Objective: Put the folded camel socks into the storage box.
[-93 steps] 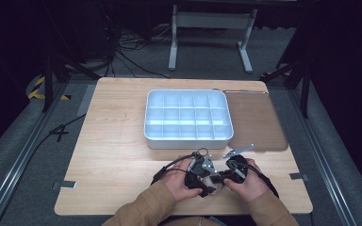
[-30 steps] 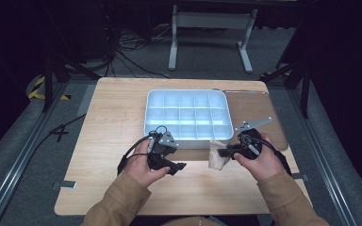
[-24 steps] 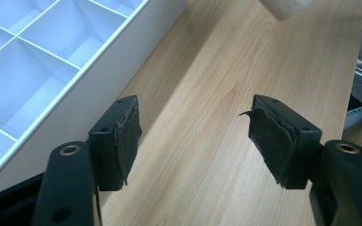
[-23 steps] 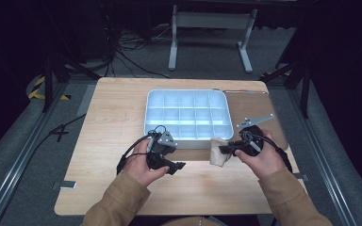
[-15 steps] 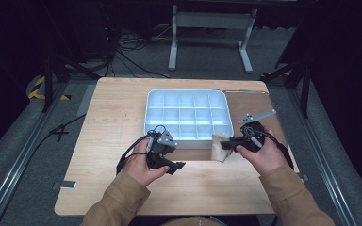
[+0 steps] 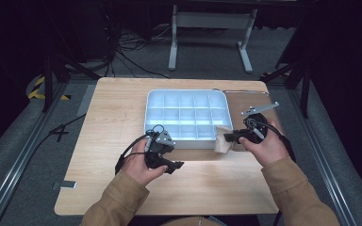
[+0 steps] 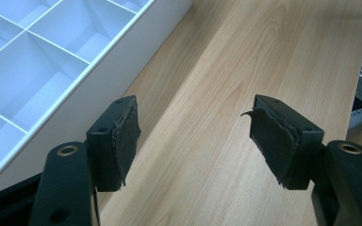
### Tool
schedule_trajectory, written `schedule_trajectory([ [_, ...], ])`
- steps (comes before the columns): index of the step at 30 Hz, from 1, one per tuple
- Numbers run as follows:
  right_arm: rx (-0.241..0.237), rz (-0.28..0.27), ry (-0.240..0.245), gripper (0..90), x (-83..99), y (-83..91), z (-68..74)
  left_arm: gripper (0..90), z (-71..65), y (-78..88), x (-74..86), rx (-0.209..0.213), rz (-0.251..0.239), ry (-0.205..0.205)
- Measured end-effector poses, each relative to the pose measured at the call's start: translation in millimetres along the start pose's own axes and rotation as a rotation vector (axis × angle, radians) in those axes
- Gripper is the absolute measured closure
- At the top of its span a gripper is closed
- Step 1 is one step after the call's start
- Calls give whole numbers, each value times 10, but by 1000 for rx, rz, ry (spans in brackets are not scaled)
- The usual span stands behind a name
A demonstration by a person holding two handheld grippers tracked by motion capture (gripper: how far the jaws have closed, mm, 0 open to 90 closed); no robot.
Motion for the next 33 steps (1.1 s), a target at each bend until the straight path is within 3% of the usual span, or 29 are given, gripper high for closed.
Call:
schedule_trajectory([
  [19,56,21,-9,759,-286,-38,-296,339,75,141,115,-30,-20,45],
  [33,95,66,15,758,-436,-239,-423,339,121,289,264,-73,-28,85],
])
Point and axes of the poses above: each handheld gripper's, and its own axes: y roughly backward along the jaws, x roughly out of its underside, z roughly to its left, the point moved 2 cm from there along -y, roughly forward along the jaws, and after that the axes turned 2 degrees about y, right-handed, at the moved point
